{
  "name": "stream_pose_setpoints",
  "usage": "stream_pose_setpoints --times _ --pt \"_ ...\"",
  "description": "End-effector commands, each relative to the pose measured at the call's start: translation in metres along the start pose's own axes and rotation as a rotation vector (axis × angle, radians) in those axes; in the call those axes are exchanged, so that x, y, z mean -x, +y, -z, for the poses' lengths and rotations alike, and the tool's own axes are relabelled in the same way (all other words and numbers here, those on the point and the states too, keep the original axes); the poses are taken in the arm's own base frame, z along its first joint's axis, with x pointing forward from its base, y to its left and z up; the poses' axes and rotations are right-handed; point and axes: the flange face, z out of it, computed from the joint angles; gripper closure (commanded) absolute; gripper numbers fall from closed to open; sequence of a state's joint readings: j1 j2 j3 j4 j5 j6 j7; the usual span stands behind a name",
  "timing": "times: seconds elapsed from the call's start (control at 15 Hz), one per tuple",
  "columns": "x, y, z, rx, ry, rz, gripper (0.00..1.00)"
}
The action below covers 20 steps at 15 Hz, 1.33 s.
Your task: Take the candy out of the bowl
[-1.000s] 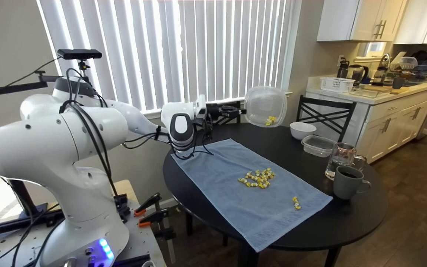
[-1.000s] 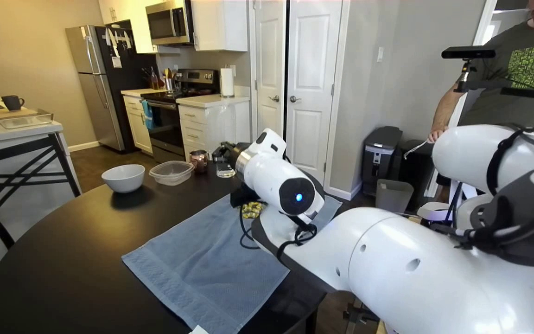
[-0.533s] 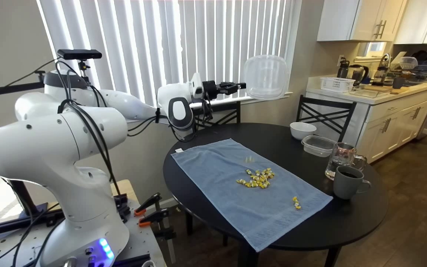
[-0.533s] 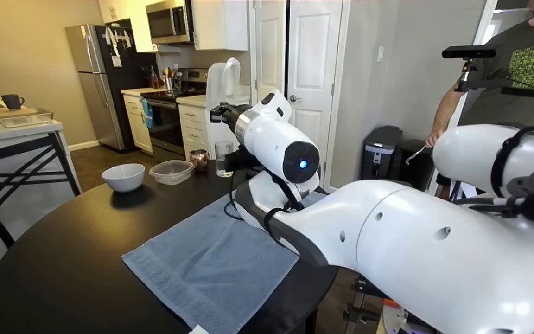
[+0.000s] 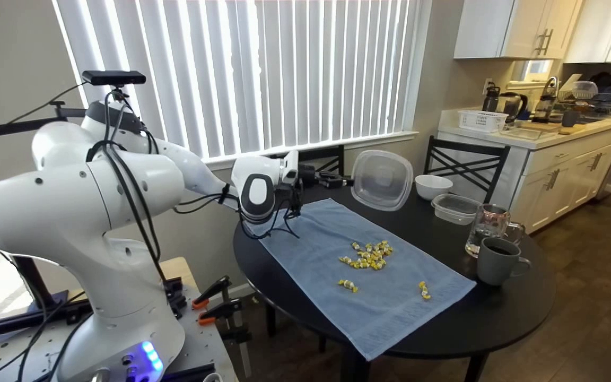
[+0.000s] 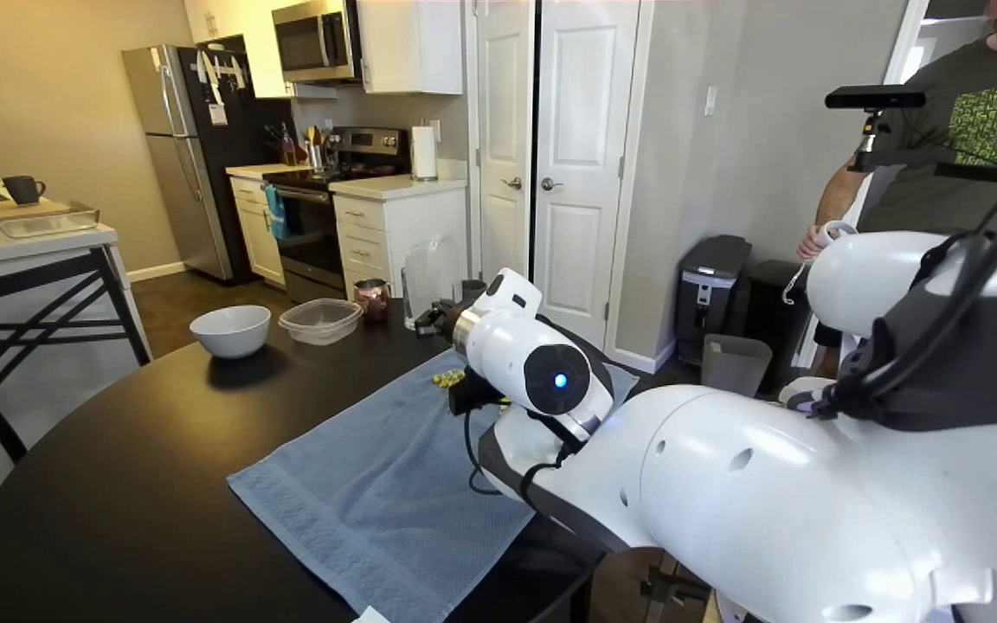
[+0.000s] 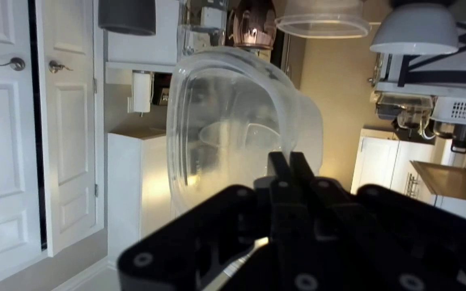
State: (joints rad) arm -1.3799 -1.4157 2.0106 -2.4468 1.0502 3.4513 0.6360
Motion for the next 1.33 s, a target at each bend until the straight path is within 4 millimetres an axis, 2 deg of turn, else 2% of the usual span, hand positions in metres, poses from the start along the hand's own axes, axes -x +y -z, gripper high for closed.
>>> stream_pose_setpoints --times 0.0,0.4,0.47,0.6,1.27 --pt "-0.008 0.001 -0.012 -0.001 -0.099 -0.024 0.99" --pt "-0.018 -0.010 -0.025 -0.040 -0.203 -0.003 0.99" --pt "-0.019 -0.010 -0.026 -0.044 -0.217 0.000 0.70" --pt "-0.021 -0.008 -0.029 -0.049 -0.240 0.003 0.65" --pt "-0.030 0.002 -0.042 -0.046 -0.296 -0.009 0.02"
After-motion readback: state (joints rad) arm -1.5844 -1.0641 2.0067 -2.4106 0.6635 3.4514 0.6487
